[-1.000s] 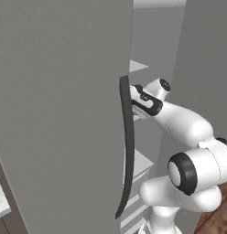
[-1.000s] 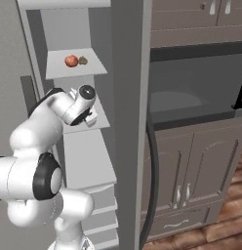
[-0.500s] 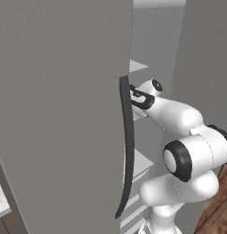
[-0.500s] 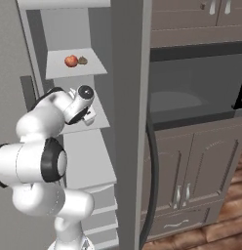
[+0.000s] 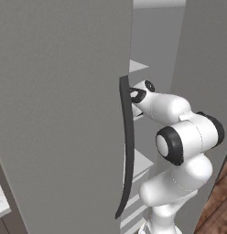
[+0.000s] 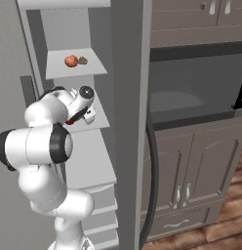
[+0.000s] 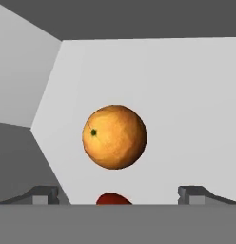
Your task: Take the bell pepper and orange from the second highest rack and move them to the highest rack where the peach and garlic are located, to maximize freezer space. Close the freezer door after rearranging.
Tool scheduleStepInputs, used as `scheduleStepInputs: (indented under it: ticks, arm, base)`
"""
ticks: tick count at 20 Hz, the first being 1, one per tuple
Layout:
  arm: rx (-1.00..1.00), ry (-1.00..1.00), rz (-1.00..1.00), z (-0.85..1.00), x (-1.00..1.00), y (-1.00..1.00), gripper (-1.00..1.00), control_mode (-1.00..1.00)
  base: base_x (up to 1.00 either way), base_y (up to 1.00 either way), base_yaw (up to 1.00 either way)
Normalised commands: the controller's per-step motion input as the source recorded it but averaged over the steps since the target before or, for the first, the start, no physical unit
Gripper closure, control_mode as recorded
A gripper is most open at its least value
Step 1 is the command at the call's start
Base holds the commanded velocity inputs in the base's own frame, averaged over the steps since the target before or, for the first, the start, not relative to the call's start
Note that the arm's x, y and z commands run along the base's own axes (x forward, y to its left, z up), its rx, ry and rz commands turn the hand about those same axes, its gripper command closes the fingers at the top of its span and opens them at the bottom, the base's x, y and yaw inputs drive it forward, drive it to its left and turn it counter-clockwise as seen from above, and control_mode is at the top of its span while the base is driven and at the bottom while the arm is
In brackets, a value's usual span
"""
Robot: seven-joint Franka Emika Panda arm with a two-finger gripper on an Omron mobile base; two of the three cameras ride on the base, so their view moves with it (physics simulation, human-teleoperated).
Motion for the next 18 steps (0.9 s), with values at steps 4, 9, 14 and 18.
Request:
scheduleStepInputs:
  ticks: [4, 9, 14, 18]
  arm:
    - [0.00, 0.00, 0.00, -0.20, 0.37, 0.04, -1.00, -1.00]
    - [0.00, 0.00, 0.00, -0.21, 0.31, 0.00, -1.00, -1.00]
    - [0.00, 0.00, 0.00, -0.21, 0.28, 0.00, -1.00, -1.00]
    - [0.00, 0.02, 0.00, -0.21, 0.24, 0.09, -1.00, -1.00]
  base:
    - [0.00, 0.00, 0.00]
    - [0.00, 0.00, 0.00]
    - [0.00, 0.00, 0.00]
    - [0.00, 0.00, 0.00]
